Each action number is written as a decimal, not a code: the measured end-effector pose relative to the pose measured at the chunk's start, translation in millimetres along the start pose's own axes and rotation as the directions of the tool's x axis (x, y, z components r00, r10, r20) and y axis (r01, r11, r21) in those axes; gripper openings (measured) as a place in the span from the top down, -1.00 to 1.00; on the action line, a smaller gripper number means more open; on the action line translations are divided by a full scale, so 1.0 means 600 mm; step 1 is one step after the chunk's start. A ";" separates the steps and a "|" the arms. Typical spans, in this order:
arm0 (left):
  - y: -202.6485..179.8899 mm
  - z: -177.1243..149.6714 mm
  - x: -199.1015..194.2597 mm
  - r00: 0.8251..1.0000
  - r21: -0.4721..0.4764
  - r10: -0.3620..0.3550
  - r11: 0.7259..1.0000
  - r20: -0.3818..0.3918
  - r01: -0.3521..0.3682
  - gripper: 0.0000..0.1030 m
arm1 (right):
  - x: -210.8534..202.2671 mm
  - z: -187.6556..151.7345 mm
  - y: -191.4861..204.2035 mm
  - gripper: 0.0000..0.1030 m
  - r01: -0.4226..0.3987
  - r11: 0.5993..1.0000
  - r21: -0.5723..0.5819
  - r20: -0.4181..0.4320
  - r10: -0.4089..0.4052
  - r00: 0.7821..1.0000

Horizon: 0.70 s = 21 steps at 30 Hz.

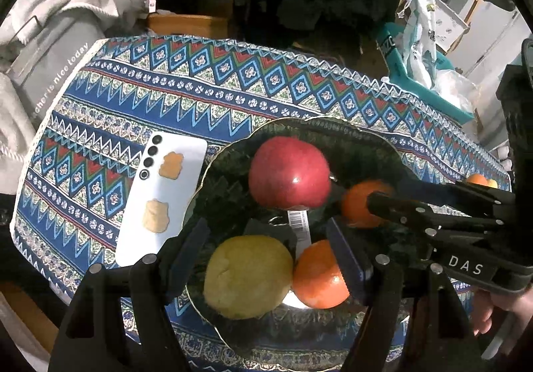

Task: Organize fruits
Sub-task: 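Lower the apple and orange into the bowl and open both grippers, then withdraw both tools from the bowl back toward the remaining fruit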

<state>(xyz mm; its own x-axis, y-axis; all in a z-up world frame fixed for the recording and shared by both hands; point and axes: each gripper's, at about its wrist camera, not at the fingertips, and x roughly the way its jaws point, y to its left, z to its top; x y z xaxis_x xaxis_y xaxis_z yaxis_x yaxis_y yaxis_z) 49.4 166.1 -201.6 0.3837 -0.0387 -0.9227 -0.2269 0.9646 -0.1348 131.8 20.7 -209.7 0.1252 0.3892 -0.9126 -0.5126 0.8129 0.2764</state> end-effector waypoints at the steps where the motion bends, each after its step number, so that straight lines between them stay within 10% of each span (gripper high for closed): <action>1: -0.002 0.000 -0.002 1.000 0.003 -0.002 1.000 0.002 0.002 -0.49 | -0.004 0.001 0.000 0.03 -0.002 1.000 0.001 0.004 0.002 1.000; 21: -0.093 0.007 -0.092 0.993 0.132 -0.077 0.989 0.092 0.065 -0.55 | -0.180 -0.028 -0.020 -0.16 0.195 0.981 -0.009 0.174 -0.191 0.966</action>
<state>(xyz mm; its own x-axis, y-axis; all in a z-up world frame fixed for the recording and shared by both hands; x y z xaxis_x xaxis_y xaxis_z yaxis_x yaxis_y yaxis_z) 44.6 115.2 -141.5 0.4807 -0.0892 -0.8724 -0.0816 0.9859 -0.1458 110.1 -38.1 -119.6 0.3665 0.2965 -0.8819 -0.4858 0.8694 0.0905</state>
